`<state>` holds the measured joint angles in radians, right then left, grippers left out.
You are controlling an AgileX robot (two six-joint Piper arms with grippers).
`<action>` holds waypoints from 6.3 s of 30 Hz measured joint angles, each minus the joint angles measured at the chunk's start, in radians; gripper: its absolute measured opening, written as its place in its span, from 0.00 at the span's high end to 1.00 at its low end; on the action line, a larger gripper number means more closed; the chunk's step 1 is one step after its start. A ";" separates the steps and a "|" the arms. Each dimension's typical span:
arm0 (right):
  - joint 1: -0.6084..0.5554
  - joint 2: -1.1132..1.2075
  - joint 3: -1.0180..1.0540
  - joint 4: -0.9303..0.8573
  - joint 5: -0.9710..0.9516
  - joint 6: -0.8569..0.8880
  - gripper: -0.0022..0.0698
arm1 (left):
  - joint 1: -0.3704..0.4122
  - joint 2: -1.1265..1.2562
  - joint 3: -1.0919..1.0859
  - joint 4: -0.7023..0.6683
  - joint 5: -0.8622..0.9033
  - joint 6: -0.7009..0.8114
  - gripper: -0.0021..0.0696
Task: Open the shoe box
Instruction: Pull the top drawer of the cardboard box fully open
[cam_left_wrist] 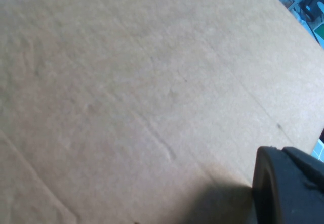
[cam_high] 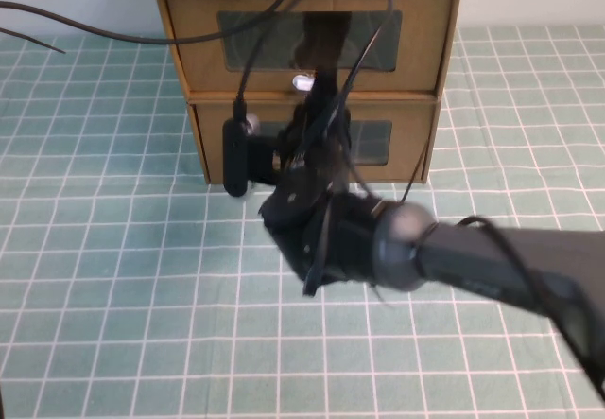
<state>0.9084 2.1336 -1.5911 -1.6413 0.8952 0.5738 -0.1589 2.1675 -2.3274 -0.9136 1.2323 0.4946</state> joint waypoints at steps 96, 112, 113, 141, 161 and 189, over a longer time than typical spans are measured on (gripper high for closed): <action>-0.057 -0.064 -0.002 -0.005 -0.121 -0.184 0.44 | 0.008 0.001 -0.002 -0.030 -0.013 -0.060 0.98; -0.059 -0.062 -0.034 0.002 -0.182 -0.102 0.52 | 0.009 0.001 -0.002 -0.030 -0.013 -0.057 0.98; -0.061 -0.062 -0.034 0.002 -0.188 -0.102 0.56 | 0.009 0.001 -0.002 -0.030 -0.013 -0.057 0.98; -0.068 -0.048 -0.034 0.022 -0.204 -0.058 0.96 | 0.009 0.001 -0.002 -0.030 -0.009 -0.040 0.98; 0.040 -0.164 0.122 0.022 -0.117 0.024 0.96 | 0.010 0.001 -0.002 -0.018 -0.010 -0.040 0.98; 0.191 -0.378 0.301 -0.001 -0.052 0.280 0.59 | 0.014 0.001 -0.004 0.006 -0.021 -0.036 0.98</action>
<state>1.0991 1.7558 -1.2905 -1.6419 0.8435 0.8542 -0.1444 2.1681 -2.3312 -0.9077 1.2116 0.4589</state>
